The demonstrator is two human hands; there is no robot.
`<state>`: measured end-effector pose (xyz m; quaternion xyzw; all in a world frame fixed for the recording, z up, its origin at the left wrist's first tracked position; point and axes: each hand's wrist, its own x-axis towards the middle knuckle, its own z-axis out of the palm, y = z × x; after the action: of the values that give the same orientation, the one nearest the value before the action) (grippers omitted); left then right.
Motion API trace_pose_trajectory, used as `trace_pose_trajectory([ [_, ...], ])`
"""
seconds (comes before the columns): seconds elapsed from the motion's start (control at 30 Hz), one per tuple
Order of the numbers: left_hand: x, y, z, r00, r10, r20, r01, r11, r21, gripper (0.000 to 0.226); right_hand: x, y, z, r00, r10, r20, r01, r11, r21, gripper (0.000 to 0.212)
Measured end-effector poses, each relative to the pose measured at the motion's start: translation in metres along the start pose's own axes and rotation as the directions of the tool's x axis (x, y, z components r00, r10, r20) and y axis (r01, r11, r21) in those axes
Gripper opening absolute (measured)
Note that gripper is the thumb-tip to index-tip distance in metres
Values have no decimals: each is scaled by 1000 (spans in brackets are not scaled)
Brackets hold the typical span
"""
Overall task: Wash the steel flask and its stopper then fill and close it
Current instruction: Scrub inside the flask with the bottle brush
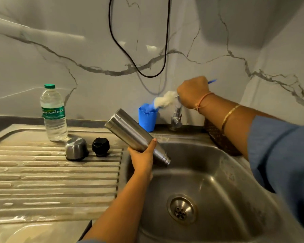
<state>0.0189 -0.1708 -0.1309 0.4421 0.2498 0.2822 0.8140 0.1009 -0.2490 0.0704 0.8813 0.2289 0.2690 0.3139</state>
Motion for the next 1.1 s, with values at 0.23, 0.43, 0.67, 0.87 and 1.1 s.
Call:
trace_pose_trajectory([
  [0.23,0,-6,6,999,50,13,-50,998,35,56,33,-29,-13,987,-86,-138,63,985,-162,20],
  [0.43,-1,-2,5,999,44,9,-44,998,48,65,31,-21,-14,997,-58,-47,56,997,-59,19],
  [0.67,-11,4,1,999,-25,23,24,999,44,68,7,28,-22,993,16,-113,-17,1000,-4,16],
  [0.87,-21,6,-1,981,-162,105,163,987,-7,60,-18,42,-6,986,104,-128,-78,978,191,14],
  [1.1,-33,9,-5,957,-211,201,204,978,52,73,-46,31,16,985,141,-103,-89,912,401,25],
])
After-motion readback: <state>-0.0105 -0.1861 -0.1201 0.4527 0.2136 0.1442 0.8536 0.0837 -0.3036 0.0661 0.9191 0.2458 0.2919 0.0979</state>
